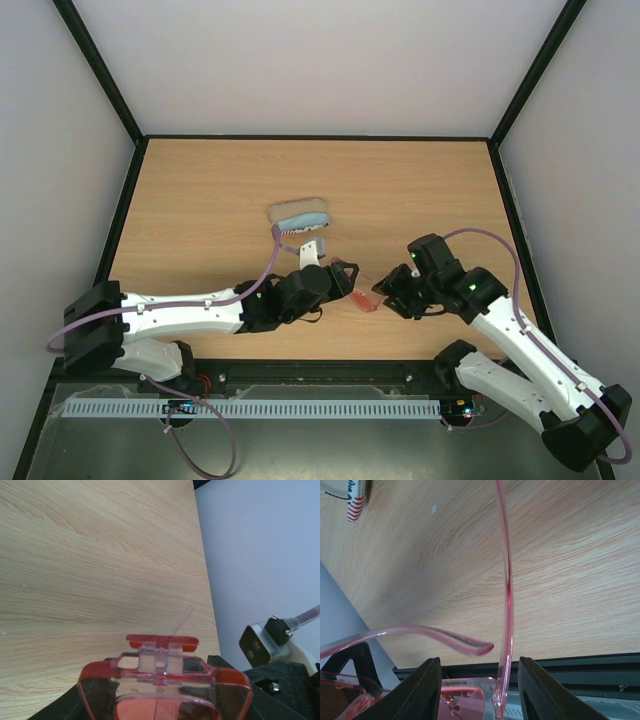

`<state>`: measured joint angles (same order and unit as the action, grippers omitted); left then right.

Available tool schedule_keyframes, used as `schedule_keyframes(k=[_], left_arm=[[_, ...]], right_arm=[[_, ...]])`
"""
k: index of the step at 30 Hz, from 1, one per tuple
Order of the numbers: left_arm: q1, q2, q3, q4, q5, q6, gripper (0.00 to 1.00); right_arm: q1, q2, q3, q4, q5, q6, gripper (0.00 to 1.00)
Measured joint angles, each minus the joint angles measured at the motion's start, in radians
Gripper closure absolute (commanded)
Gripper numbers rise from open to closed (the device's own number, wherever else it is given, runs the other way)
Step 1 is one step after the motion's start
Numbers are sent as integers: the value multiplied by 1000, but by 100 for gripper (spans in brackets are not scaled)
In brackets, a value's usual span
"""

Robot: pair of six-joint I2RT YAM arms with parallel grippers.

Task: Organize the sunglasses
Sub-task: Fold the sunglasses.

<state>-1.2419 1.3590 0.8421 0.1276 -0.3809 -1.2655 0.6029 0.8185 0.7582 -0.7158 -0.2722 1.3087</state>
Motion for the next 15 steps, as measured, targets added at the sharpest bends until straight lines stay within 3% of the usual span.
schedule_keyframes(k=[15], left_arm=[[20, -47, -47, 0, 10, 1, 57]], right_arm=[[0, -35, 71, -74, 38, -34, 42]])
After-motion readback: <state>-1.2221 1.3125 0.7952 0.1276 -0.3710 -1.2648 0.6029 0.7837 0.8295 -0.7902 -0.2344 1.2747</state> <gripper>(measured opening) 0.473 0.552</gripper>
